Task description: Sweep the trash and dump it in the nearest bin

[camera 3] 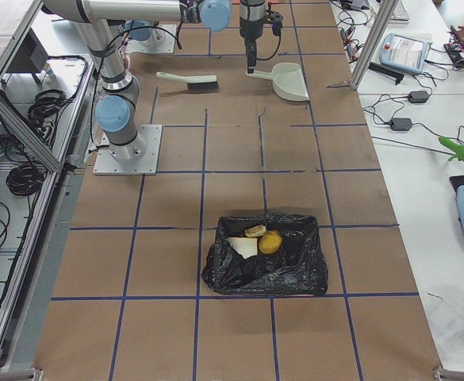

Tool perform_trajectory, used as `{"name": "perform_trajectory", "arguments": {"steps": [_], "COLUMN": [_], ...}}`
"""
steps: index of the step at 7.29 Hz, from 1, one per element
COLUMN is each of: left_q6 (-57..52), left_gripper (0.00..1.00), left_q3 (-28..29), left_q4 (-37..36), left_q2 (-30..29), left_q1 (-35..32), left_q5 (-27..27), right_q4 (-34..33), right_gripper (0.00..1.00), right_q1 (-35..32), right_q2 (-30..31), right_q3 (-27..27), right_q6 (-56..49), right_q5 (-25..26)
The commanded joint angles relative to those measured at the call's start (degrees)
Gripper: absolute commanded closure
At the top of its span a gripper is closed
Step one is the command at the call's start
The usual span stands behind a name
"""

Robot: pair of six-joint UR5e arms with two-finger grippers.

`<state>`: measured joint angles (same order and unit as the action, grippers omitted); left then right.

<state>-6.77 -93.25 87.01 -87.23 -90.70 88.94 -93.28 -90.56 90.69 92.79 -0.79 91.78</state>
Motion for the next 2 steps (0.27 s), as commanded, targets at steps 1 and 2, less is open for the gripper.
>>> {"name": "perform_trajectory", "arguments": {"steps": [1,2], "left_q6": [0.0,0.0], "left_gripper": [0.0,0.0], "left_q3": [0.0,0.0], "left_q4": [0.0,0.0], "left_q2": [-0.1,-0.1], "left_q1": [0.0,0.0], "left_q5": [0.0,-0.1], "right_q4": [0.0,0.0], "right_gripper": [0.0,0.0], "right_q1": [0.1,0.1], "right_q2": [0.0,0.0], "right_q3": [-0.1,-0.1], "right_q6": [0.0,0.0], "right_q5": [0.0,0.1]}}
